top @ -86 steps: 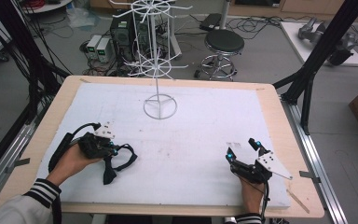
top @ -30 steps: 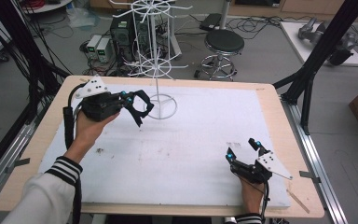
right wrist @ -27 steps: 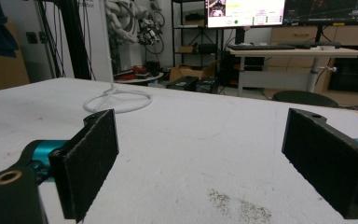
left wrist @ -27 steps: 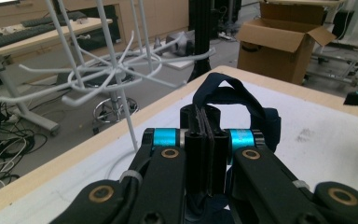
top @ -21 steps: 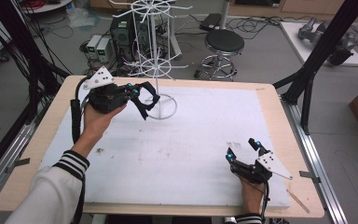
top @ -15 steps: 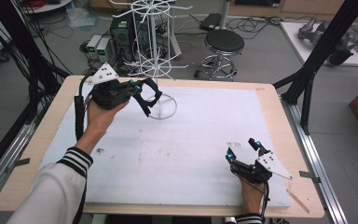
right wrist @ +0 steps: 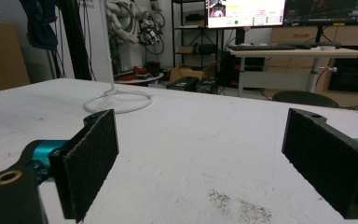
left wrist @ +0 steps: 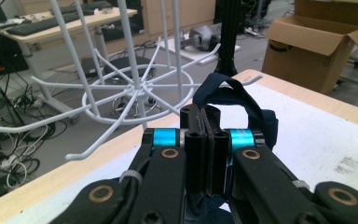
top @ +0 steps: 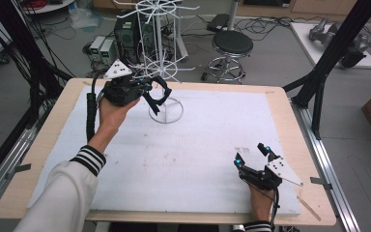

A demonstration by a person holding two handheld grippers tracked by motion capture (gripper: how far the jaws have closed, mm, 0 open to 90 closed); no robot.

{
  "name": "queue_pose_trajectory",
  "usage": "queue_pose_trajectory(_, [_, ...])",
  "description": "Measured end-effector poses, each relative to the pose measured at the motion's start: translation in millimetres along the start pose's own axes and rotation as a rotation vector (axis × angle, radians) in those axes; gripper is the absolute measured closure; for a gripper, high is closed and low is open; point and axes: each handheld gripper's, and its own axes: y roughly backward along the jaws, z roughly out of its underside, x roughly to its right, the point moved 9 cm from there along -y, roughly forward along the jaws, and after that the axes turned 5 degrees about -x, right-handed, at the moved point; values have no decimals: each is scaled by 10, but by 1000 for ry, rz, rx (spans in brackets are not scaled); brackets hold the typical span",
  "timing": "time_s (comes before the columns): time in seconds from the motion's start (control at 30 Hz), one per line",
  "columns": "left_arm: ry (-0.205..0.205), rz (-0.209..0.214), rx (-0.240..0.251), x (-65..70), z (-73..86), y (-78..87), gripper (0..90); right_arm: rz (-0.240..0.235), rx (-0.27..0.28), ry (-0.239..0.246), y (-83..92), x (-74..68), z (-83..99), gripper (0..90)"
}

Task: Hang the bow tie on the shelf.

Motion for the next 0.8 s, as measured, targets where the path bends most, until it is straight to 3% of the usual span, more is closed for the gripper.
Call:
queue_pose_trajectory(0.5, [19,-28,-25,-52,19,-78,871,-2,1,2,-1,-1,-1,97])
queue_pose_trajectory(0.8, [-6,-44,-45,-94,9,-100,790,-7,-1,-2,1,2,2,97])
